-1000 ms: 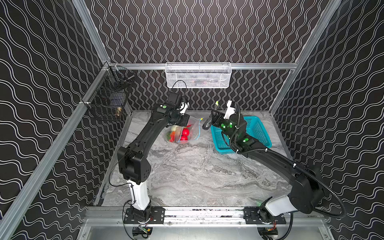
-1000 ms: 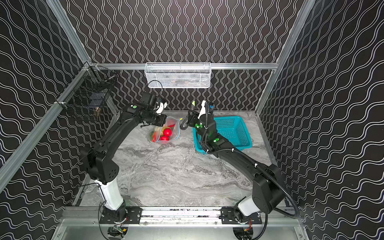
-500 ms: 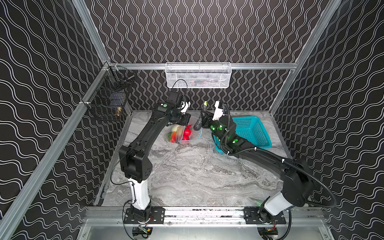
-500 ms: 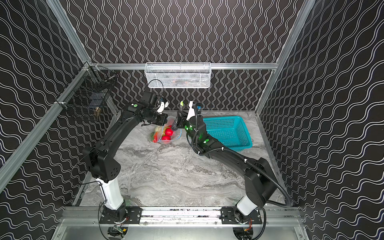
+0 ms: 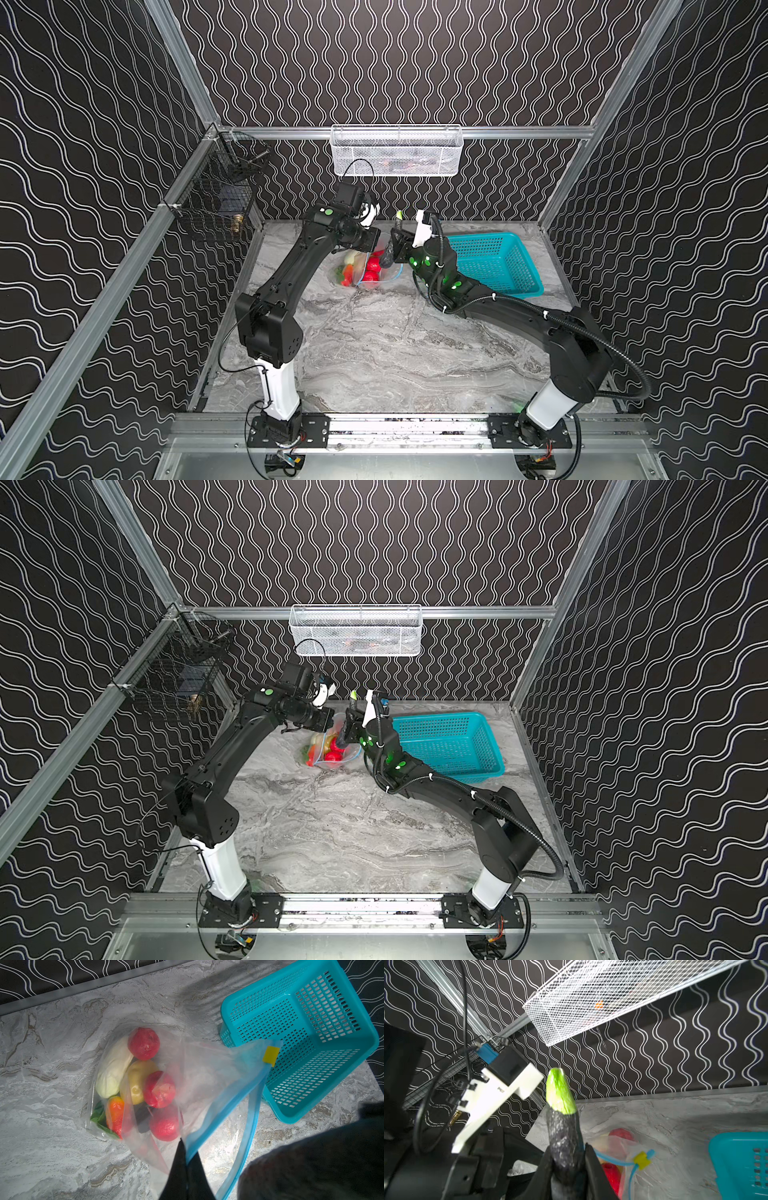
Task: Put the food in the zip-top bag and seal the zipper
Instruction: 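Carry the eggplant over the bag mouth held by the left gripper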
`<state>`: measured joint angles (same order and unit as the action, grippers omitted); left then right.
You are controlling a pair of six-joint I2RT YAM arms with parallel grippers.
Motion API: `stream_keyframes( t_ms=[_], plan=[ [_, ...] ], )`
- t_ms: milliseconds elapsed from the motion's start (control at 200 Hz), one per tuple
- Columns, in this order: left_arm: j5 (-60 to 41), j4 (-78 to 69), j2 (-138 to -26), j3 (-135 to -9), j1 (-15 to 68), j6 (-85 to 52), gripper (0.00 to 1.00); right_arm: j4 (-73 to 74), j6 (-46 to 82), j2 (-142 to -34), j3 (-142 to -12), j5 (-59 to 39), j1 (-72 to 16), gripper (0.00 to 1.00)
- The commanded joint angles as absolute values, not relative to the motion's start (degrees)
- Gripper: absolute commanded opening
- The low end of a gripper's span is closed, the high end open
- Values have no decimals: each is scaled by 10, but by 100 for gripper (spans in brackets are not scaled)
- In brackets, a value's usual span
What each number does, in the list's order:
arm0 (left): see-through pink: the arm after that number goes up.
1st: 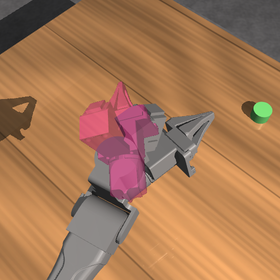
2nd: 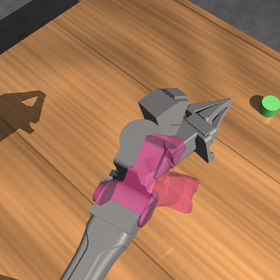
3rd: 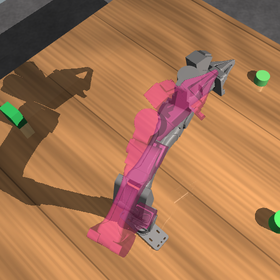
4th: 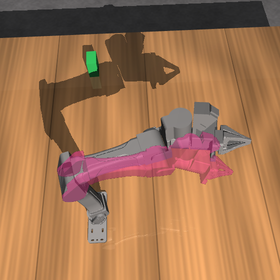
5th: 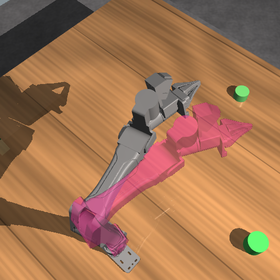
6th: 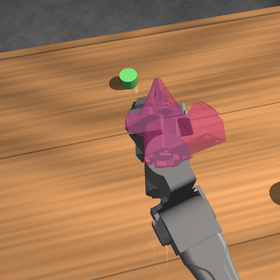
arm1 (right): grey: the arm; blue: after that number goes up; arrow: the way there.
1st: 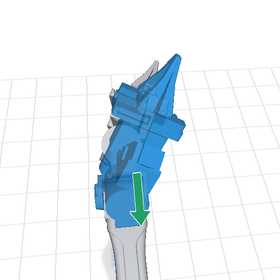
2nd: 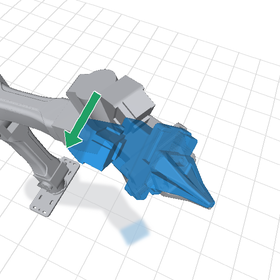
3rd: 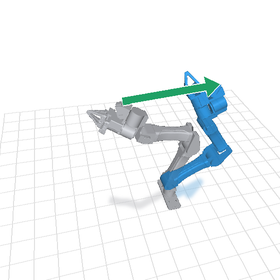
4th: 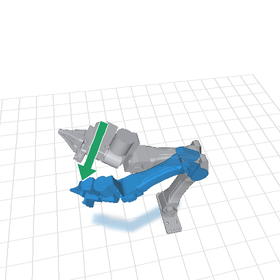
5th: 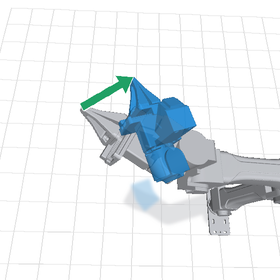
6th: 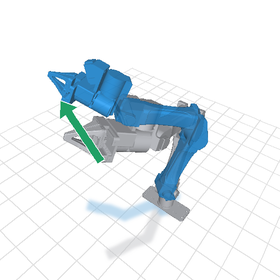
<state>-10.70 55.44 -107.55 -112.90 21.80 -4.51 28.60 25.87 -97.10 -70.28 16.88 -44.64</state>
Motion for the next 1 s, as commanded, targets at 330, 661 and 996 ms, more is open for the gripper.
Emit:
stream_keyframes(
  t_ms=[330,661,996],
  plan=[
    [-115,551,-1073,-1130,215,-52,0,346,322,-1001,-681,178,-454,11],
    [-119,548,-1071,-1131,214,-53,0,366,357,-1009,-662,170,-456,9],
    [-118,549,-1075,-1135,214,-54,0,362,369,-1027,-668,163,-461,10]
  ],
)
